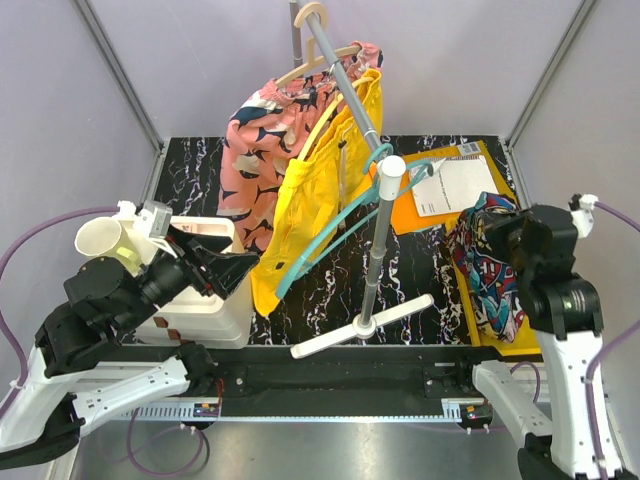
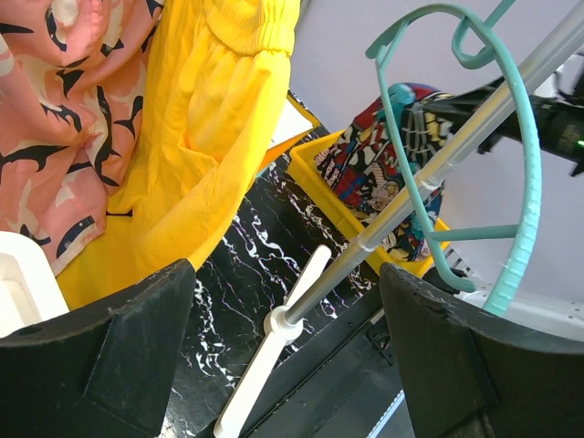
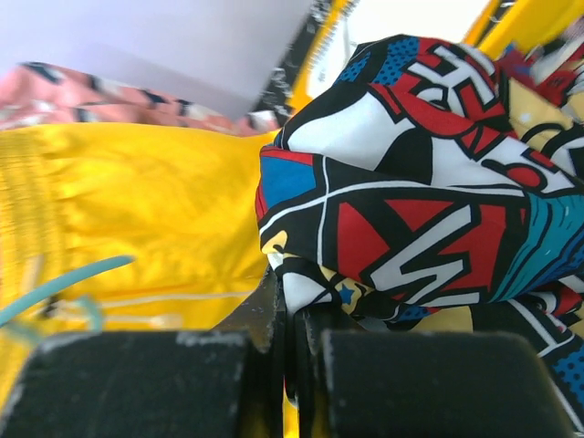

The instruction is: Remove the shorts from the hanger

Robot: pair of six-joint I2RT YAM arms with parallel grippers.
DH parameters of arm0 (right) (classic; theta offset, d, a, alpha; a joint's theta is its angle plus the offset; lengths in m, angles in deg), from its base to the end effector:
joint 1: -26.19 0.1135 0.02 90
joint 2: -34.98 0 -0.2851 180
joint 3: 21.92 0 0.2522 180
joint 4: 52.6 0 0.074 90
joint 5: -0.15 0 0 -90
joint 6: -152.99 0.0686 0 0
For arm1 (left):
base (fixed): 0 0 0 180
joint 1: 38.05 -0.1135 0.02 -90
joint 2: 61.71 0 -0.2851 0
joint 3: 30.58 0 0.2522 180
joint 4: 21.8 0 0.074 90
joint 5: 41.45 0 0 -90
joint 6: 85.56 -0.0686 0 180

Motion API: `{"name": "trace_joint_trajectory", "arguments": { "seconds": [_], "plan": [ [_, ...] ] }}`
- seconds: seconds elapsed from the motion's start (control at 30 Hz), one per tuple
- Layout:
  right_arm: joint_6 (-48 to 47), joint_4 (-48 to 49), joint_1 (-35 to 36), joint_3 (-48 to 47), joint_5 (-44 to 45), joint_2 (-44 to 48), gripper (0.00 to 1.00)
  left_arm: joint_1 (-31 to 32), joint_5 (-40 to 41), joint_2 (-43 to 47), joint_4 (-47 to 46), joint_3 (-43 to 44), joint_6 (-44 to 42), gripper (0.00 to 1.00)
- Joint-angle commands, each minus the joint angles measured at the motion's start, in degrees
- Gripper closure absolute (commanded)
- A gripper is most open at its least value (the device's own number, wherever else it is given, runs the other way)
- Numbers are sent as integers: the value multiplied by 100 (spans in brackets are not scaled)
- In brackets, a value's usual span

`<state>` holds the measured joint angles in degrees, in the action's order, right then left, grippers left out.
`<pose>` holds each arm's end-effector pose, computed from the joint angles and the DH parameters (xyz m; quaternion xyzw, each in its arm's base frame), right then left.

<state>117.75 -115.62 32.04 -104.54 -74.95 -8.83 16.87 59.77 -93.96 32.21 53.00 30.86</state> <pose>0.1398 -0.0034 0.4114 0.4088 0.7287 0.1777 0.5199 0.0555 -0.0558 0.4559 0.1118 0.7144 -0.3941 0.5672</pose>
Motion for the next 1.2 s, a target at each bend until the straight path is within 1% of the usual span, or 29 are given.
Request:
{"name": "trace_joint_trajectory", "arguments": {
  "seconds": [0.0,0.1,0.13,0.3,0.37,0.4,0.43,0.47,0.53,0.6,0.63,0.73,0.8,0.83,0.9,1.0,1.03,1.07,1.1,1.13,1.17],
  "plan": [
    [596,-181,-22,-155,-232,355,100,10,-24,-53,-193,119,-22,15],
    [545,-277,-31,-40,3,435,100,10,-50,-106,-193,128,-14,15],
    [527,-312,-31,-31,283,418,100,10,-67,-123,-202,137,-13,15],
    [281,-339,-31,-22,1093,119,100,10,-103,-132,-202,137,48,15],
    [141,-330,-31,-75,1629,-48,100,10,-94,-89,-210,119,66,14],
    [79,-348,-22,-162,1831,-75,100,10,-94,-71,-202,119,74,15],
    [35,-331,-31,-215,2242,-110,100,10,-94,-54,-193,111,74,15],
    [-166,-330,-22,-303,2437,-206,100,19,-85,-27,-193,84,74,14],
    [-465,-357,-22,-689,2928,-407,100,10,-76,-1,-184,84,83,14],
    [-730,-618,-22,-1076,3299,-540,100,10,-85,-9,-175,84,92,15],
    [-800,-707,-22,-1190,3631,-602,100,10,-94,-18,-175,93,92,14],
    [-1213,-770,-22,-1314,4072,-585,100,10,-94,-9,-175,84,74,15],
    [-1319,-814,-31,-1209,4100,-576,100,10,-94,-18,-175,102,39,15],
    [-1302,-805,-31,-1122,3970,-558,100,10,-85,-27,-175,102,39,15],
    [-1056,-796,-31,-718,3776,-567,100,10,-77,-36,-175,102,13,15],
    [-731,-446,-22,-59,3091,-611,100,10,-103,-53,-175,154,4,15],
    [-634,-358,-40,99,2742,-681,100,10,-120,-45,-167,163,4,15],
    [-381,-139,-83,353,2512,-742,100,10,-129,-36,-167,181,13,15],
    [-326,-7,-171,434,2231,-830,100,10,-129,-10,-158,181,13,14],
    [-274,117,-276,496,1724,-1083,100,19,-129,8,-140,181,30,14],
    [-177,335,-529,592,1492,-1242,100,19,-120,26,-123,198,39,14]
  ]
}}
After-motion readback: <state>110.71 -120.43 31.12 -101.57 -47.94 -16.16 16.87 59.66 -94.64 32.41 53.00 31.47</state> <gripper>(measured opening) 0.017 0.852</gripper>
